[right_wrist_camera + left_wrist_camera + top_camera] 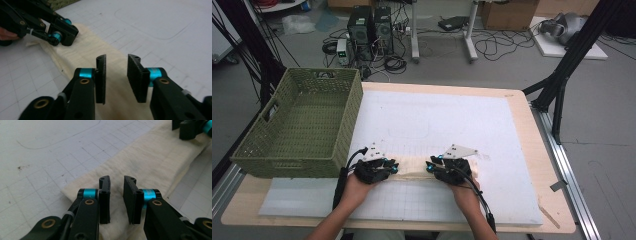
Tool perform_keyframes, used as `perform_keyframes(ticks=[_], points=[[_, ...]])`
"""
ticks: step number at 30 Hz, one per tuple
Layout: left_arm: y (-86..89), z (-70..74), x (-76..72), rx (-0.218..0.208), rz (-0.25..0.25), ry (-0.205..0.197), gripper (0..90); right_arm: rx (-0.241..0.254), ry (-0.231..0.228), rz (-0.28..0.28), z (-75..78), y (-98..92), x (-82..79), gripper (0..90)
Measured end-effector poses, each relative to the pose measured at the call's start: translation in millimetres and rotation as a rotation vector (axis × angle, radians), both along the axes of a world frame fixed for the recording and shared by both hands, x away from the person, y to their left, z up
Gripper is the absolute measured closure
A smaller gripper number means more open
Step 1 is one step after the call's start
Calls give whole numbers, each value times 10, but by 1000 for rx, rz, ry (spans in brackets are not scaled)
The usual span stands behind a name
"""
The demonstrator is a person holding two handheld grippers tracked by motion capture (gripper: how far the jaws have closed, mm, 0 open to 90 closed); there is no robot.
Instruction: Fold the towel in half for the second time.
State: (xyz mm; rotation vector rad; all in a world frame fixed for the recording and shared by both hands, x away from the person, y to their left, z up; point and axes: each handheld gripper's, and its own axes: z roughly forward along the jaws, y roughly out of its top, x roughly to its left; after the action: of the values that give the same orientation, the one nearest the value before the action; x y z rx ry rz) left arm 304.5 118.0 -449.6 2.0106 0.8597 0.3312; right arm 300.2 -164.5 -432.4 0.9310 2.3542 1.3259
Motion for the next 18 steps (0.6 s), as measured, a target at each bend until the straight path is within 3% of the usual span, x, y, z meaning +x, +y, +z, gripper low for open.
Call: perform_keyframes(ticks=[6, 18], points=[[1, -1, 0, 3, 4, 5, 760, -90, 33, -16, -133, -21, 7, 727], [-4, -1, -2, 12, 6, 4, 759, -104, 34, -137, -117, -729, -149, 715]])
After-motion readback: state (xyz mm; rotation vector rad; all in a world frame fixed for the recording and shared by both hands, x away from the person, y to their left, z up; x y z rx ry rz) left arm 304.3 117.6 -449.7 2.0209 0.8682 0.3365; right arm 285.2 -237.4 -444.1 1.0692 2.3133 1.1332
